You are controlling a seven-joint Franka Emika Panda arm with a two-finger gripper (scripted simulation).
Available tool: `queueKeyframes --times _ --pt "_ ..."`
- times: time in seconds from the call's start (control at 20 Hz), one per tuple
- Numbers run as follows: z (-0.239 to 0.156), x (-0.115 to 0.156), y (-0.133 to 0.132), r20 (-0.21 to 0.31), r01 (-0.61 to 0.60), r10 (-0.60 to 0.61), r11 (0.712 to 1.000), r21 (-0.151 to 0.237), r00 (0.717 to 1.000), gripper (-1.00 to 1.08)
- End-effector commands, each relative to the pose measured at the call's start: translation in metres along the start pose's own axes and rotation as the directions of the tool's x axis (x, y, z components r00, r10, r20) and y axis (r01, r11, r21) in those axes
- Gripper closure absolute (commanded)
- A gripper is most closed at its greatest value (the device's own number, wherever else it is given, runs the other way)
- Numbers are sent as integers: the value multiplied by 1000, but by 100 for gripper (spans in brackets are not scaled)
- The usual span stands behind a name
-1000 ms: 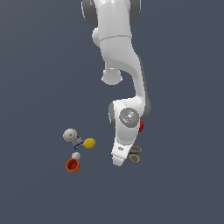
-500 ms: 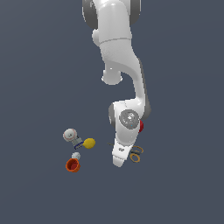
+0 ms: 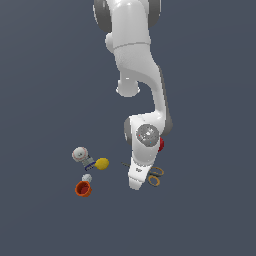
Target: Pick up a designated object from a clutter of objects.
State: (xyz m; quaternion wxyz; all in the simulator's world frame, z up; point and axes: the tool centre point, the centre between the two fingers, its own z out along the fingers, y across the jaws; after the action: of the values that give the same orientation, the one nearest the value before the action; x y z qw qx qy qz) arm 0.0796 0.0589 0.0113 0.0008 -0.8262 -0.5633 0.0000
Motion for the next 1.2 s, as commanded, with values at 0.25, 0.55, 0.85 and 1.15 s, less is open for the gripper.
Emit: queueKeyframes --times 0.25,0.55,0.85,1.15 --pt "-18 -19 -5 0 -1 1 1000 -2 1000 108" --pt "-47 -49 -14 0 -1 1 1000 -2 1000 108" --pt "-88 -92 -26 2 -2 2 1000 -2 1000 108" --pt "-131 -137 -39 2 -2 2 1000 -2 1000 108"
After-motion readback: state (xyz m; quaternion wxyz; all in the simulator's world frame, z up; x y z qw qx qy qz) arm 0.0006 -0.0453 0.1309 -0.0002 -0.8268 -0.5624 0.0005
